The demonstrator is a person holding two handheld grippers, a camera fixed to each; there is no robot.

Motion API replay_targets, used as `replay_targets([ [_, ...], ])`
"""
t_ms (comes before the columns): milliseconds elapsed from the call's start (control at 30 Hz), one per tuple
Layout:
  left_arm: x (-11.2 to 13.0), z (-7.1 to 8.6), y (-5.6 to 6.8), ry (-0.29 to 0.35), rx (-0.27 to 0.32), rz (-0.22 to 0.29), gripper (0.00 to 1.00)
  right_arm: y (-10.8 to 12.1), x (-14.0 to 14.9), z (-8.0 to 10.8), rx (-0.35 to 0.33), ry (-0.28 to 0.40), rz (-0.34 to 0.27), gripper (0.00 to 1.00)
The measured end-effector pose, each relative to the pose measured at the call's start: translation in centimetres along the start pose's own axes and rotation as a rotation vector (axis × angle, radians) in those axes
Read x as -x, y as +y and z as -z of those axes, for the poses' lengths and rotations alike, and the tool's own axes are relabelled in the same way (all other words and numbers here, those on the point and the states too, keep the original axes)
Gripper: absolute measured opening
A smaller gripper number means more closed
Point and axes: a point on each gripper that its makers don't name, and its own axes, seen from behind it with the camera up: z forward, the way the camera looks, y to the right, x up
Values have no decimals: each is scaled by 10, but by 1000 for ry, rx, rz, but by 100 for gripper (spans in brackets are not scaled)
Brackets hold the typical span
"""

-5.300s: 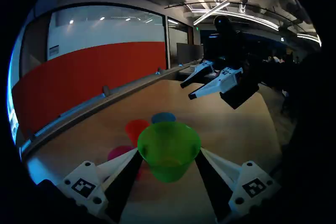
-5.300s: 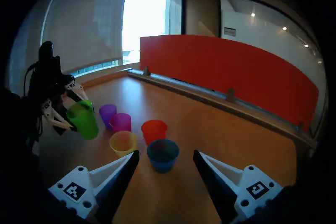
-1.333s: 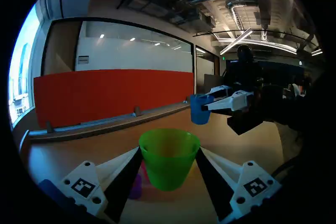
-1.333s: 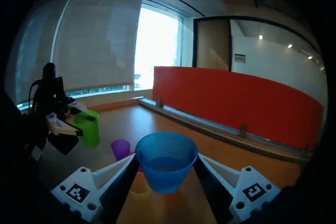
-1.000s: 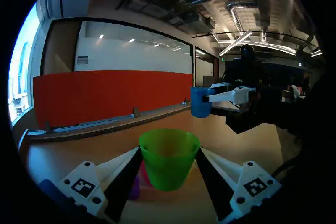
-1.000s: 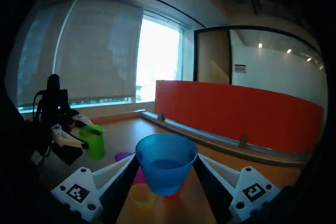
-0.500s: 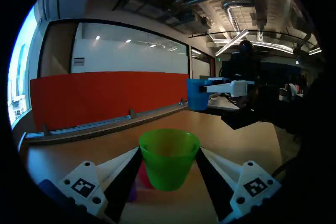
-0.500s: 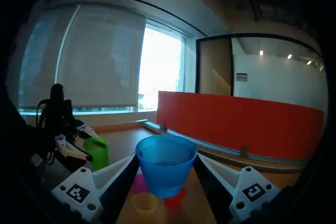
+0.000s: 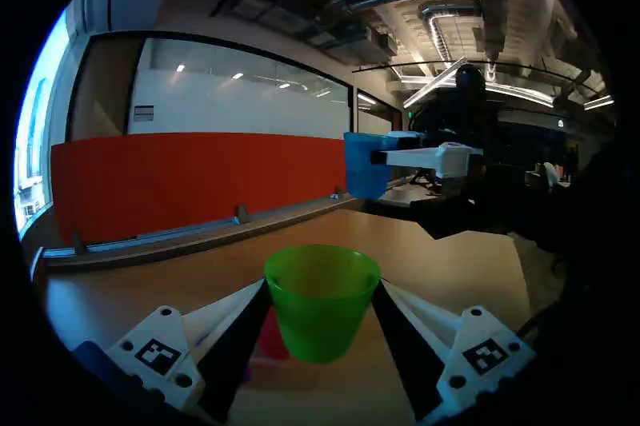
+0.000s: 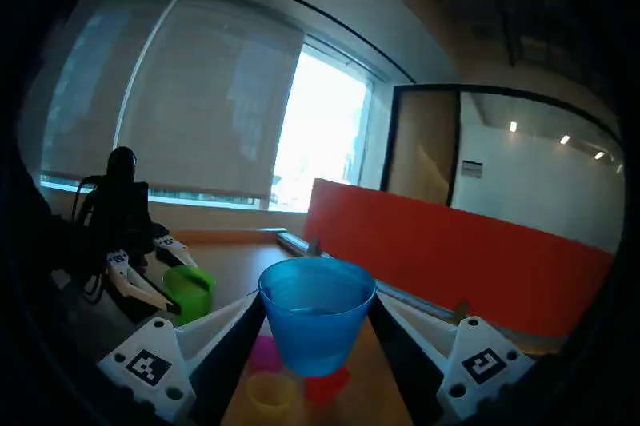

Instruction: Pour water

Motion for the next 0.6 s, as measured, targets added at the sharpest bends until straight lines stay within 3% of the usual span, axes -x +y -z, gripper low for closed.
replay_targets([
  [600, -3, -2, 11, 14, 39, 6, 86, -14, -27, -15, -55, -9, 186, 90],
])
